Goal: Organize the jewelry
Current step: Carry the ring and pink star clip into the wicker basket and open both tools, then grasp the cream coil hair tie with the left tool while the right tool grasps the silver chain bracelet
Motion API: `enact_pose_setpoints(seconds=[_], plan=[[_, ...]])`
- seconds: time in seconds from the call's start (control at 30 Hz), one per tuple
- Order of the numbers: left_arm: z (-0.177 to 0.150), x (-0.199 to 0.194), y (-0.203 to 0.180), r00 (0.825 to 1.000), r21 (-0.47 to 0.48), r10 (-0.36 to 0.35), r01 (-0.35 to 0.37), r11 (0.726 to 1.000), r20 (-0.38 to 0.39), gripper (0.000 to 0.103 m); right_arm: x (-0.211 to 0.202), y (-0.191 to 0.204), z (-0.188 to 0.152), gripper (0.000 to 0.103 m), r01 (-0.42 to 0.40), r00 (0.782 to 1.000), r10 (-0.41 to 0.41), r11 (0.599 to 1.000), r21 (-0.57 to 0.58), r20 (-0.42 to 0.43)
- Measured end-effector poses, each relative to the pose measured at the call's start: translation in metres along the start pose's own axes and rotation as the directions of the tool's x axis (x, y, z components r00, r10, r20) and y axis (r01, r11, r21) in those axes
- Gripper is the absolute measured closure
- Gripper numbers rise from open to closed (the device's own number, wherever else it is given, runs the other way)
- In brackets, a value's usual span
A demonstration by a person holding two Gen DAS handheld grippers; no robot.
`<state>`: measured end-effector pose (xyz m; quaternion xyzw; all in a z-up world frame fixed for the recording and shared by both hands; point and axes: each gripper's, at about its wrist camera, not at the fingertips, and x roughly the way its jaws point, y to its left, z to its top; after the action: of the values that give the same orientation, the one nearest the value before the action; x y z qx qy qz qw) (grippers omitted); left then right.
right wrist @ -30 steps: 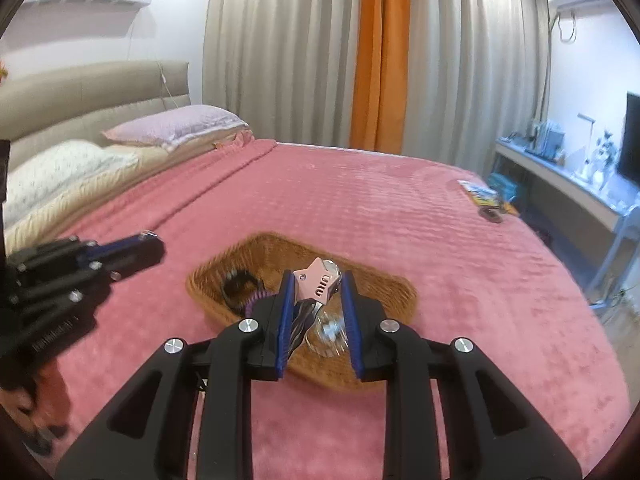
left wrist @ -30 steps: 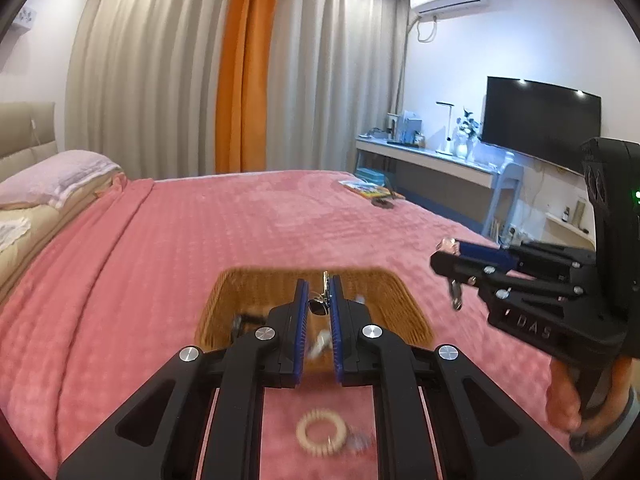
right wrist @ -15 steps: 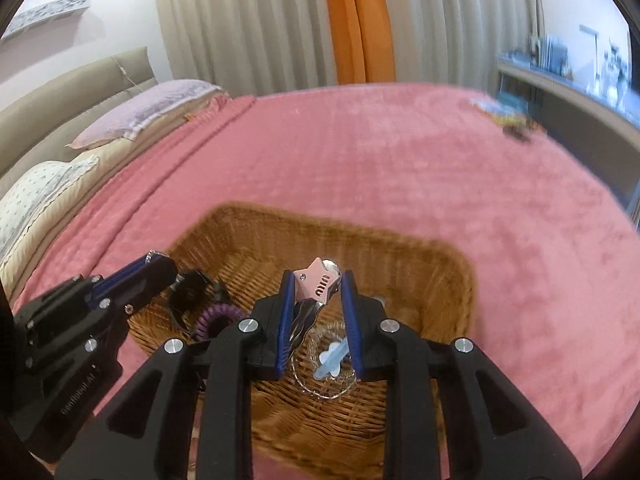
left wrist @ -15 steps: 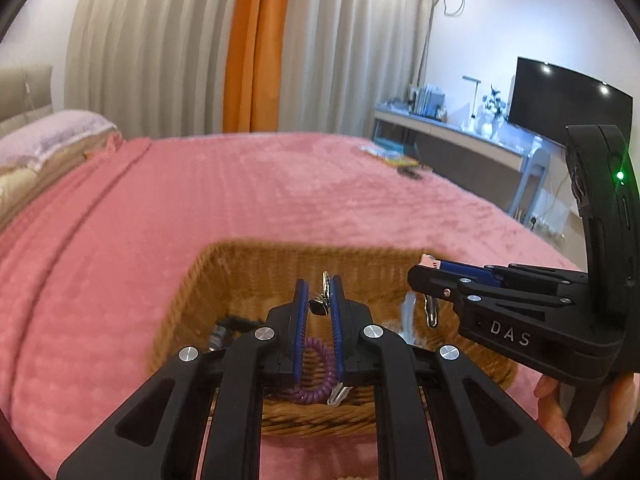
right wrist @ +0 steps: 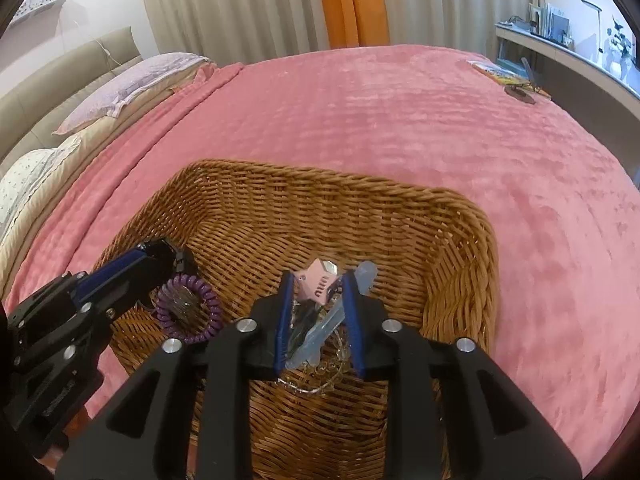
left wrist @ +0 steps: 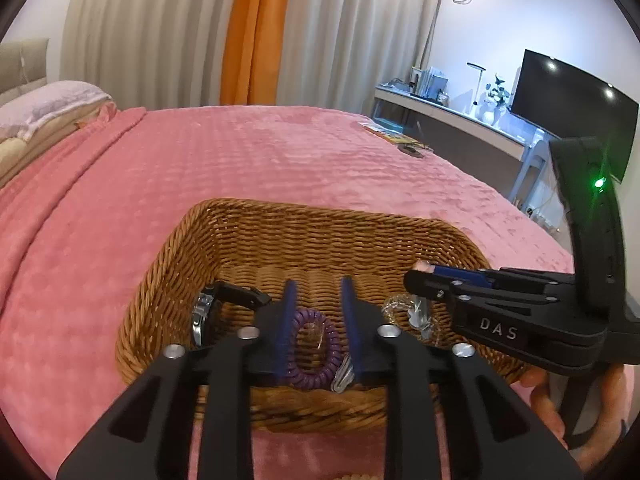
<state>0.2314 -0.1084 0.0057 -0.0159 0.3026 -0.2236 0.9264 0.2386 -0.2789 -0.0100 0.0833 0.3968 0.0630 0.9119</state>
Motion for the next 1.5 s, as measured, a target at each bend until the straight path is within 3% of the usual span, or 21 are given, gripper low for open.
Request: enact_pose_setpoints(seconds=[0.03, 0.07, 0.3, 0.53, 0.73, 0.97, 1.1, 1.33, 1.47, 1.5], plan=[[0.0, -0.003, 0.001, 1.0, -0.005, -0.004, 0.004, 1.0, 0.004, 0.07, -0.003, -0.002, -0.001, 0.054, -0.006, 1.0, 0.006, 1.0, 0.007, 0.009], [0.0, -0.007, 0.002, 1.0, -0.013, -0.012, 0.012, 1.0, 0.012, 0.064, -0.006, -0.003, -0.001, 0.05, -0.007, 1.0, 0.006, 1.0, 0.011, 0.021], [0.001, -0.046, -0.004, 0.996, -0.011, -0.059, 0.06, 0.998, 0.065, 0.063, -0.052, 0.0, -0.004, 0.05, -0.042, 0.994, 0.04, 0.999, 0.015, 0.104], [-0.023, -0.093, -0.009, 0.99, -0.008, -0.115, 0.116, 0.993, 0.076, 0.063, -0.107, 0.023, -0.036, 0.05, -0.044, 0.986, 0.052, 0.998, -0.055, 0.156], [-0.058, -0.104, 0.003, 0.995, -0.046, -0.102, 0.102, 0.994, 0.008, 0.063, -0.114, 0.047, -0.081, 0.05, -0.036, 0.993, 0.051, 0.99, -0.135, 0.108], [-0.084, -0.084, 0.016, 0.99, -0.086, -0.105, 0.097, 0.992, -0.094, 0.063, -0.089, 0.057, -0.118, 0.054, -0.033, 0.999, 0.038, 0.988, -0.152, 0.028], [-0.093, -0.061, 0.023, 0.98, -0.116, -0.118, 0.1, 0.988, -0.159, 0.063, -0.072, 0.059, -0.13, 0.066, -0.055, 0.998, 0.053, 0.984, -0.17, -0.018], [-0.103, -0.033, 0.017, 0.956, -0.088, -0.098, 0.076, 0.993, -0.278, 0.066, -0.066, 0.068, -0.138, 0.066, -0.08, 0.996, 0.072, 0.974, -0.213, -0.045], [-0.107, -0.03, 0.014, 0.954, -0.065, -0.076, 0.059, 0.996, -0.29, 0.067, -0.062, 0.071, -0.14, 0.074, -0.068, 0.997, 0.057, 0.972, -0.226, -0.052], [-0.107, -0.029, 0.014, 0.954, -0.062, -0.067, 0.051, 0.997, -0.293, 0.074, -0.06, 0.071, -0.14, 0.077, -0.064, 0.997, 0.053, 0.972, -0.227, -0.056]])
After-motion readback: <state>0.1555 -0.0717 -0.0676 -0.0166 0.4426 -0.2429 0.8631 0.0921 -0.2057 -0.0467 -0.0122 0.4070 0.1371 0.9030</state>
